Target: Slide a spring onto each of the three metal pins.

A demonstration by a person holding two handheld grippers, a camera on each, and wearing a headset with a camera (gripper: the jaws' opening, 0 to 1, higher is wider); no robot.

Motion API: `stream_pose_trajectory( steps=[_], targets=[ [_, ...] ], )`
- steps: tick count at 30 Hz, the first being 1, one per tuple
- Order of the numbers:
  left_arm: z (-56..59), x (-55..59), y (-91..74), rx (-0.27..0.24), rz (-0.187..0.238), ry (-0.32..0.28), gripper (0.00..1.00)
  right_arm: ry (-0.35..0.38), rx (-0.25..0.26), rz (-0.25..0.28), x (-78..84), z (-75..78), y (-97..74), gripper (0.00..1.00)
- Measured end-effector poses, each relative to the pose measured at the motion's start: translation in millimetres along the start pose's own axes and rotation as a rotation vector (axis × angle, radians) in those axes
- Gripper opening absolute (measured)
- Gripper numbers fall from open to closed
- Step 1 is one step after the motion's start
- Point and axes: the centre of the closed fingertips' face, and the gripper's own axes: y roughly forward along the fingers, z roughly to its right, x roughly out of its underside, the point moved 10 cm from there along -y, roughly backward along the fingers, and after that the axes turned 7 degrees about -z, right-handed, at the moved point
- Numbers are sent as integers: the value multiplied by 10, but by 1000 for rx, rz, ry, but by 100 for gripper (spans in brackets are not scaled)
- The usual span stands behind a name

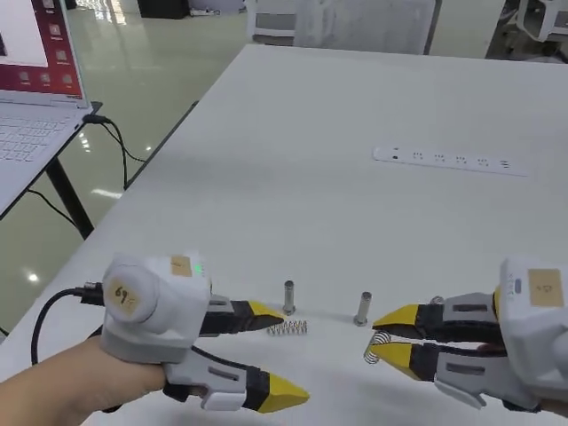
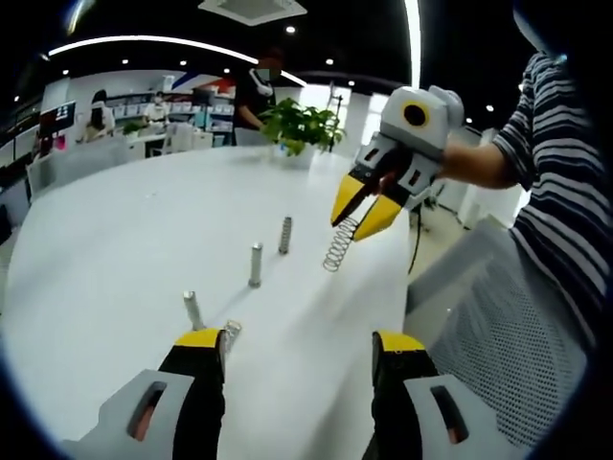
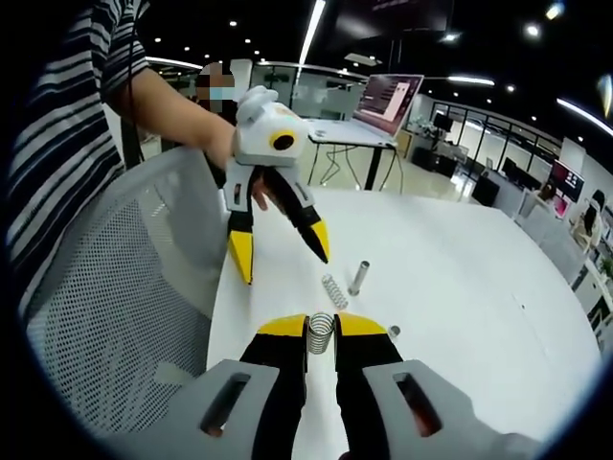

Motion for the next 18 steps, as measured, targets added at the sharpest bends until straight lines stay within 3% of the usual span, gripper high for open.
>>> stream_pose_trajectory(
  steps=[4,7,12,18],
  targets=[
    [-19,45,-60,-13,-9,-5,60,9,6,1,12,10,-3,7],
    [-35,72,-85,-9,-5,-32,68,11,8,-1,16,13,-6,7],
    [-88,167,-121,-20,-37,-46,78,5,13,-9,19,29,-10,7],
    [-132,169,-185,-63,-5,-87,95,13,20,-9,9,36,-20,7]
  ],
)
